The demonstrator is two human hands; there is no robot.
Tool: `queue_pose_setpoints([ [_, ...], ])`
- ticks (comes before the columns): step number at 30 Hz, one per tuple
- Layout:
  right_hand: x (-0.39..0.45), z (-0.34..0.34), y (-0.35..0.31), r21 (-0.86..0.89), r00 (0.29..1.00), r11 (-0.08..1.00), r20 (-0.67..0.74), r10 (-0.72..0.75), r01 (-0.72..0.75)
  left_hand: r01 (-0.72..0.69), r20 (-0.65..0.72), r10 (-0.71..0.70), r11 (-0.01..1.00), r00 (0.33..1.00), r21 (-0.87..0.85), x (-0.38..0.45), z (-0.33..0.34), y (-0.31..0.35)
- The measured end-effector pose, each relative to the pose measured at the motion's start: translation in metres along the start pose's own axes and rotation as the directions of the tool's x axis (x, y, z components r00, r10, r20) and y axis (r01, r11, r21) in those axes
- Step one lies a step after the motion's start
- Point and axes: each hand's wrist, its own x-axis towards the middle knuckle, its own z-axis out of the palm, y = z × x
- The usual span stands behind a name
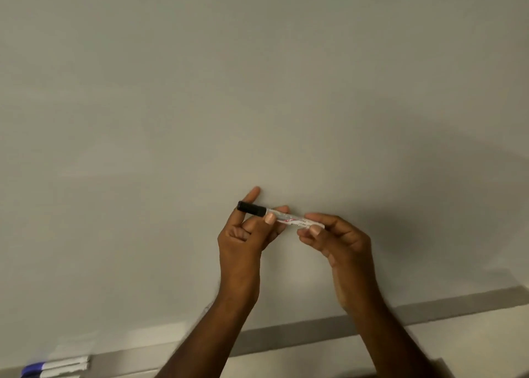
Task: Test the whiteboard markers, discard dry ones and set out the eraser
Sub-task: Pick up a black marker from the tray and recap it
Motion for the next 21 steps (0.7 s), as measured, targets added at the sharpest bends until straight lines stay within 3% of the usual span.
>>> queue_pose_setpoints([
  [6, 0.022, 0.044, -0.081, 0.181, 0.993, 0.978, 0.036, -0.112, 0.104, -0.102, 0.078, 0.105, 0.994, 0.991, -0.043, 0.024, 0.017, 0.081],
  [13, 0.025, 0.11, -0.143, 0.505, 0.949, 0.846, 0.147, -0.281, 0.172, -0.246, 0.062, 0.256, 0.96, 0.965, -0.133, 0.027, 0.054, 0.143],
  [18, 0.02, 0.135, -0.169, 0.621, 0.939, 0.746, 0.046, -0.341, 0.24, -0.365, 0.12, 0.409, 0.888, 0.904, -0.279, 0.022, 0.076, 0.169],
  [21, 0.017, 0.146, -0.176, 0.619, 0.939, 0.734, -0.013, -0.344, 0.277, -0.367, 0.101, 0.418, 0.871, 0.903, -0.326, 0.019, 0.085, 0.176],
])
